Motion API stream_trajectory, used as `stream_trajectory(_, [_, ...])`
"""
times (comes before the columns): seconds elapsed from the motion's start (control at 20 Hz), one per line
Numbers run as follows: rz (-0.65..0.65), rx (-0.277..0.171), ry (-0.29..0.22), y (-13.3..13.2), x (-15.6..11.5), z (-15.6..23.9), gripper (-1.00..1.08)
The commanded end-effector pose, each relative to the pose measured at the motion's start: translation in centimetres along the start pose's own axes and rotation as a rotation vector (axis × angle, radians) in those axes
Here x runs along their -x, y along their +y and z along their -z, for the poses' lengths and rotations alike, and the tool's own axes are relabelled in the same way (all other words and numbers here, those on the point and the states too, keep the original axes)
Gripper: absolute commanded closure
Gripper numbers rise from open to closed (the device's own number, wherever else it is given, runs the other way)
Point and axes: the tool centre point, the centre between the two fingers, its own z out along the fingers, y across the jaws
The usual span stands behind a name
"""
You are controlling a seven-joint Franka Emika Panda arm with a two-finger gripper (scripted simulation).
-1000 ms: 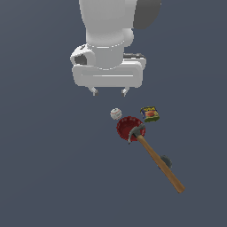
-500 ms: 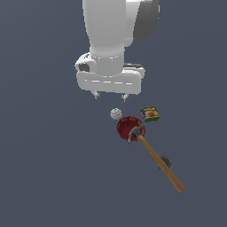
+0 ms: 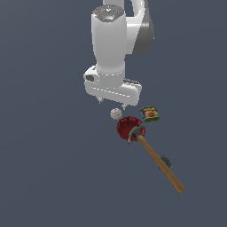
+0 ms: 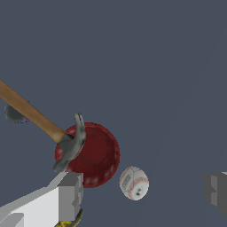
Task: Pick up a designated object from a clutter of objects.
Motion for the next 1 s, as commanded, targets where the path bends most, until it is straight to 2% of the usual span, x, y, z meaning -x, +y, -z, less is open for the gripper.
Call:
stream_trajectory(0.0, [-0.06,0.003,0.0,0.1,0.7,-1.5,-0.92])
stream_trajectory(0.95, [-0.501,0.022,-0.002,1.6,7.3,-11.3,-0.92])
